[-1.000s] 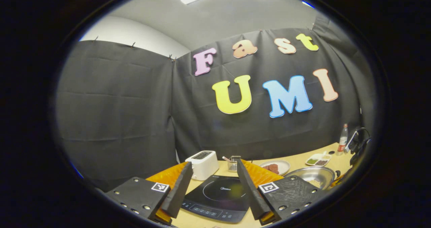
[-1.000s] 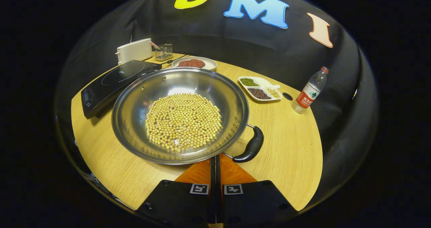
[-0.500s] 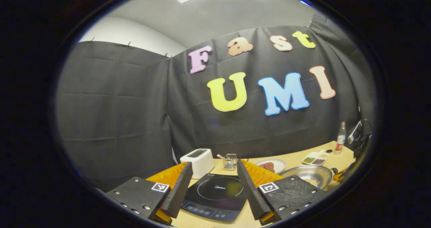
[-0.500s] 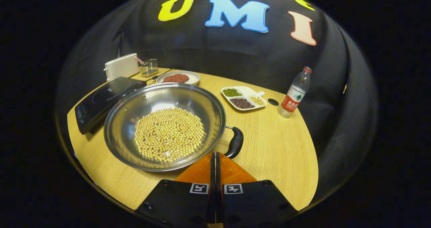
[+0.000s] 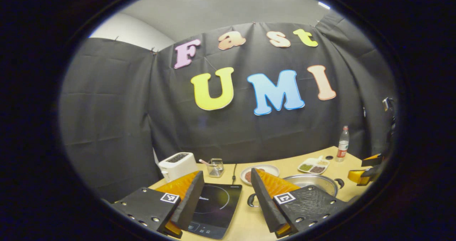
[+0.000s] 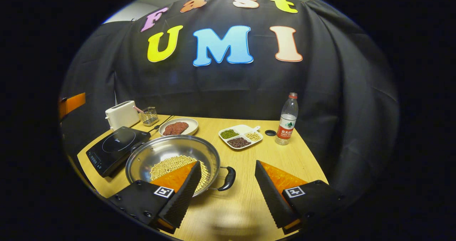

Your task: First push the handle of the pot to place it horizontally, then grasp the pot with both hands and set it on the induction cooktop.

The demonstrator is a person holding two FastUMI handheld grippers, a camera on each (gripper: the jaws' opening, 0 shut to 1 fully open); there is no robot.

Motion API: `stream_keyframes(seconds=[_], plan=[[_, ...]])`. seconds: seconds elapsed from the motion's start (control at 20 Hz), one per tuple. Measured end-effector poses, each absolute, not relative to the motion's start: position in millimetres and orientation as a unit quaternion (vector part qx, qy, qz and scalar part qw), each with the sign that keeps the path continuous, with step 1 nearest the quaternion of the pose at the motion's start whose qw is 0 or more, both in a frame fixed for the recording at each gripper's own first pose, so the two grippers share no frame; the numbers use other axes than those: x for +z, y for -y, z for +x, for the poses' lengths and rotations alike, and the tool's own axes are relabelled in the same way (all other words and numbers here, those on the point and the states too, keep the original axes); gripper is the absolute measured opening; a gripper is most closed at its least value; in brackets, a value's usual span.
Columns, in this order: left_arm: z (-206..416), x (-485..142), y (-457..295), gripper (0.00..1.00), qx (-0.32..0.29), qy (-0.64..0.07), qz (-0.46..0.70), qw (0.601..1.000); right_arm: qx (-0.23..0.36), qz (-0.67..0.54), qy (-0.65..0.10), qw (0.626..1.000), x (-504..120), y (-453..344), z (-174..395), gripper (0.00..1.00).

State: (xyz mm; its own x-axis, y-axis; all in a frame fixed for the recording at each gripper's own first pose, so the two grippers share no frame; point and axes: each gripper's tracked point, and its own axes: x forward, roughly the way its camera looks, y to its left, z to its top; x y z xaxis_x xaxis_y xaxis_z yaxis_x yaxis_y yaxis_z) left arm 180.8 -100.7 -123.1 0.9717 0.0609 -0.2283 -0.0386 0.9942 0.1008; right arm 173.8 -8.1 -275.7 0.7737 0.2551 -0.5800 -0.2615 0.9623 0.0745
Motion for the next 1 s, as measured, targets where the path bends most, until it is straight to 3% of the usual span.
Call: stream_keyframes(seconds=[0.6,1.0], plan=[[252.0,-210.0,108.5,0.79,-0.085,-0.184,0.012,0.979,0.032,0.011,-0.317,0.948,-273.0,4.5,185.6,0.97],[275.7,-281.8,114.8,0.82,-0.124,-0.258,-0.005,0.958,0.007,0.009,-0.355,0.935,-300.3,-12.0,188.4,0.97]])
